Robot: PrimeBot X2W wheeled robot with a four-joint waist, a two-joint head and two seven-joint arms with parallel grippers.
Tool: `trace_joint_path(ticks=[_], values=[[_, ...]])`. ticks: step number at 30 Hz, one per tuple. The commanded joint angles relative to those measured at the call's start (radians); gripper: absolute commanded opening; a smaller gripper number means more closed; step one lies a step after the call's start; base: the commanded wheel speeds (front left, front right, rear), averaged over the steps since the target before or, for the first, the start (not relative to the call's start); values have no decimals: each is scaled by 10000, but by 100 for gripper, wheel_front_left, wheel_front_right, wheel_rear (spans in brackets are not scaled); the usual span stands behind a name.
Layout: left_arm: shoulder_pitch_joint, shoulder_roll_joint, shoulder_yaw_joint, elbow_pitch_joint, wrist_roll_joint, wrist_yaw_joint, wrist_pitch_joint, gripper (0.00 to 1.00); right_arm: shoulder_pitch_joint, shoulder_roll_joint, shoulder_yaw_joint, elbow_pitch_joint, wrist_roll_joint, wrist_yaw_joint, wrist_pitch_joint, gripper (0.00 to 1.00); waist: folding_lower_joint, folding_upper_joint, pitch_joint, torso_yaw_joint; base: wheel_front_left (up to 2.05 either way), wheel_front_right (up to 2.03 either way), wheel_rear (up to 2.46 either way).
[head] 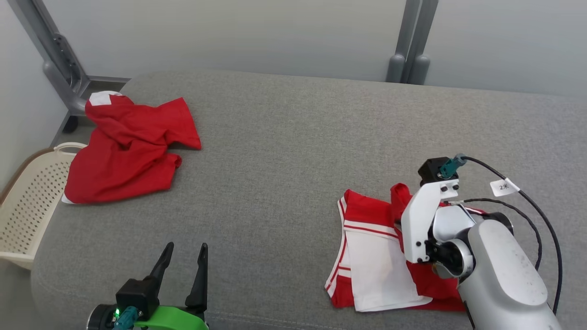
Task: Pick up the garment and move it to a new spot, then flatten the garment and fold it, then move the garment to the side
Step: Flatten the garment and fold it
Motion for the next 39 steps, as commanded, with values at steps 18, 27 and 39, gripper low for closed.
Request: trace_joint_path(ticks=[18,27,39], values=[[-287,-230,-50,180,72,-85,-6,100,-1374,-8,1589,2458,1604,0,-1771,100,0,-1,249,688,0,0,0],[-148,-247,49,127,114,-100,-6,100,-1504,-16,1298,1929,1306,0,-2579,100,0,-1,114,356,0,0,0],[38,-313,48,168,126,-175,-6,100,483,-249,-390,485,-1235,0,-3542,42,0,-1,-126,222,0,0,0]])
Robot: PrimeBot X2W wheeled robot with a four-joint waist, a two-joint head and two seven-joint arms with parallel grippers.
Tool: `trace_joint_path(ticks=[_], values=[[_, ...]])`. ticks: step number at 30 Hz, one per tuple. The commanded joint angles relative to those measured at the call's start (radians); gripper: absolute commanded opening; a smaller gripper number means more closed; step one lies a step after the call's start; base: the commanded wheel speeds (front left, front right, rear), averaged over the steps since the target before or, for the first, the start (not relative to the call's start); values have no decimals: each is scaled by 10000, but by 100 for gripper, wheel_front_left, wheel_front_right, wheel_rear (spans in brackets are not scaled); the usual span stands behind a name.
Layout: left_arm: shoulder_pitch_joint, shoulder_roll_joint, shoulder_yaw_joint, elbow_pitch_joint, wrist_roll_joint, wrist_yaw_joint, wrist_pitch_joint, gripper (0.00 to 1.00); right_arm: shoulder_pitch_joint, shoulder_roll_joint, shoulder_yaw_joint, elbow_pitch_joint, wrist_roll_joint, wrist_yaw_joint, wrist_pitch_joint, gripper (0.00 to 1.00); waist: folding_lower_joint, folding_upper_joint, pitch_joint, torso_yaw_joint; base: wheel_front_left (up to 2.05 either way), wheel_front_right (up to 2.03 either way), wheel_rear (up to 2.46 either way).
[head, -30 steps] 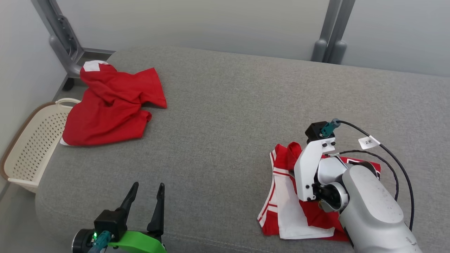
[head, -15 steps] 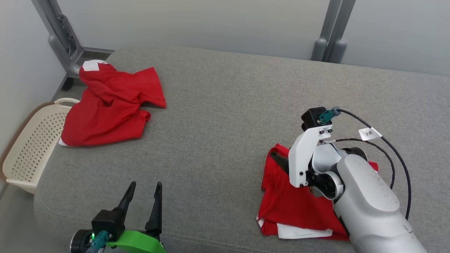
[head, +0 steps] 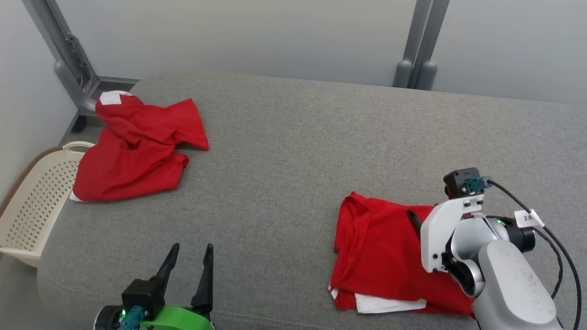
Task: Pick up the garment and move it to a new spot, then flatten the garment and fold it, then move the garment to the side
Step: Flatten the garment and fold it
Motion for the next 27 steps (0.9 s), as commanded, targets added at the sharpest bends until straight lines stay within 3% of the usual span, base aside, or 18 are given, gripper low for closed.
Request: trace_joint_path(ticks=[1,2,8,16,27], values=[[97,-24,21,-5,56,-54,-6,100,275,11,-89,-99,-207,0,-149,5,0,-1,4,5,0,0,0],[94,-27,31,-15,59,-60,-6,100,402,18,-98,-131,-327,0,-244,0,0,-1,11,7,0,0,0],[76,-39,16,23,86,-67,-6,100,634,144,69,108,-709,0,-731,0,0,-1,98,86,0,0,0],[-44,-93,-85,31,72,-122,-6,100,-165,214,229,822,-1072,0,-1503,0,0,-1,319,466,0,0,0],[-176,-145,-141,76,2,-141,-6,100,-682,231,602,2016,-999,0,-1536,0,0,-1,578,931,0,0,0]])
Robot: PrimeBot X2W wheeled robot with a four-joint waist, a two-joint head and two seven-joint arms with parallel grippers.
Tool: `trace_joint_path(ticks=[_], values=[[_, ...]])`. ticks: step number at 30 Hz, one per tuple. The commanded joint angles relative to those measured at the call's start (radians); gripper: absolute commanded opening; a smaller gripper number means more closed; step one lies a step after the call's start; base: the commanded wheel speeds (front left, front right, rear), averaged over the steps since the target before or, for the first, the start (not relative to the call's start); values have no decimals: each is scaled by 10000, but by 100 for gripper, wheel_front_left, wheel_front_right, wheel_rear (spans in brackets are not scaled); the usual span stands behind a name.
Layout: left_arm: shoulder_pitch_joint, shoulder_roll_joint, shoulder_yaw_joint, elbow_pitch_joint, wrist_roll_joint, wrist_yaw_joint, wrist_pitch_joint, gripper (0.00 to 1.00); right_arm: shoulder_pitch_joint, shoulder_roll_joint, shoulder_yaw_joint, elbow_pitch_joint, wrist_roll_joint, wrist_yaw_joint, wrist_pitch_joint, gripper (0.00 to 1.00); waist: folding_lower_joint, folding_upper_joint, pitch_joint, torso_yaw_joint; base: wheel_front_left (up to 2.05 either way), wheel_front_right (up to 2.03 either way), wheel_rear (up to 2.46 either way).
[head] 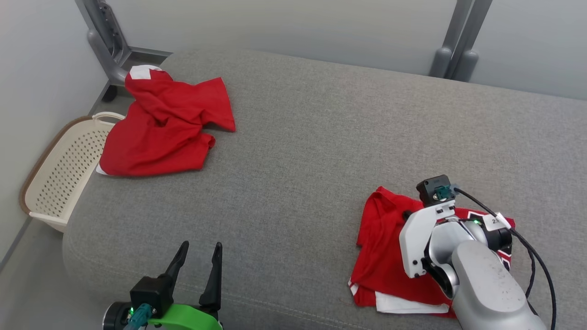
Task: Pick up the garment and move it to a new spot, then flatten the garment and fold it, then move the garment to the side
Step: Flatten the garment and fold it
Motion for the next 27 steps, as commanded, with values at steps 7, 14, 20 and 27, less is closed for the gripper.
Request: trace_joint_path(ticks=[7,14,20,27], values=[[-223,-37,4,58,-34,-39,-6,100,-418,-36,669,601,461,0,-346,0,0,0,185,217,0,0,0],[-300,-61,-39,116,-57,-43,-6,100,-778,-35,1689,1021,1241,0,-558,0,0,0,200,358,0,0,0],[-331,-79,-55,172,-55,-53,-6,100,-1116,-35,2398,1270,1954,0,-698,0,0,0,190,463,0,0,0],[-224,-32,146,215,-2,-32,-6,100,-2201,-38,3271,690,3346,0,-781,0,0,0,-20,311,0,0,0]])
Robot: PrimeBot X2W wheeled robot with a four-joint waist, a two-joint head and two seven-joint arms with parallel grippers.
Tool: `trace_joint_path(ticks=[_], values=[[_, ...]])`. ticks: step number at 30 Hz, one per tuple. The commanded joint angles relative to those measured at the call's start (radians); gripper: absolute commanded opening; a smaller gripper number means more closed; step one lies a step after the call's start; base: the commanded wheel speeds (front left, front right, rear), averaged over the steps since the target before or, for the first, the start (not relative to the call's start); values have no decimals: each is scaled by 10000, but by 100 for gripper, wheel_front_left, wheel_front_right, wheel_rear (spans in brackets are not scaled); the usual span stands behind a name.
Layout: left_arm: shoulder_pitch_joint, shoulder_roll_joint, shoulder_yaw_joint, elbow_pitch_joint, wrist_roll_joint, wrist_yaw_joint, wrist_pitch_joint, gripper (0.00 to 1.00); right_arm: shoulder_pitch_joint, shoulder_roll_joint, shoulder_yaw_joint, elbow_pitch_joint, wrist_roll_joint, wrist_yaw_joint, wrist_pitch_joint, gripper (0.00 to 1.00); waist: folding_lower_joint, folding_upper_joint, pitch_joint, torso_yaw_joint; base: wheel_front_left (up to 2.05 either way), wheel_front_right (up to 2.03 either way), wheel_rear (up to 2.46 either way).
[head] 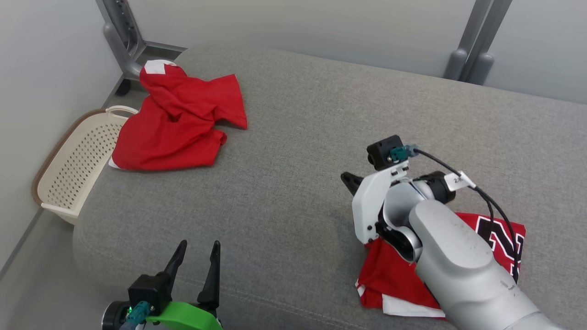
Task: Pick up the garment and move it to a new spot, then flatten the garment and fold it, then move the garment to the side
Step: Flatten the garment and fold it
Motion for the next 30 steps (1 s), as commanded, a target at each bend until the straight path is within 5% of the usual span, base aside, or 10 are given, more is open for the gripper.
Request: trace_joint_path(ticks=[1,3,7,19,30], values=[[-18,73,50,-2,61,18,-6,100,-172,-41,27,-107,131,0,46,0,0,0,-133,-95,0,0,0],[67,109,88,-27,90,30,-6,100,-364,-46,-47,-257,267,0,202,6,0,0,-263,-167,0,0,0],[231,140,143,-64,125,42,-6,100,-347,-44,-418,-514,-41,0,607,0,0,0,-471,-326,0,0,0],[353,141,253,-220,149,50,-6,100,2218,-36,-2627,-2329,-2726,0,1631,0,0,0,-468,-641,0,0,0],[196,97,157,-199,110,29,-6,100,4525,-39,-2768,-3873,-2944,0,2556,0,0,0,-311,-617,0,0,0]])
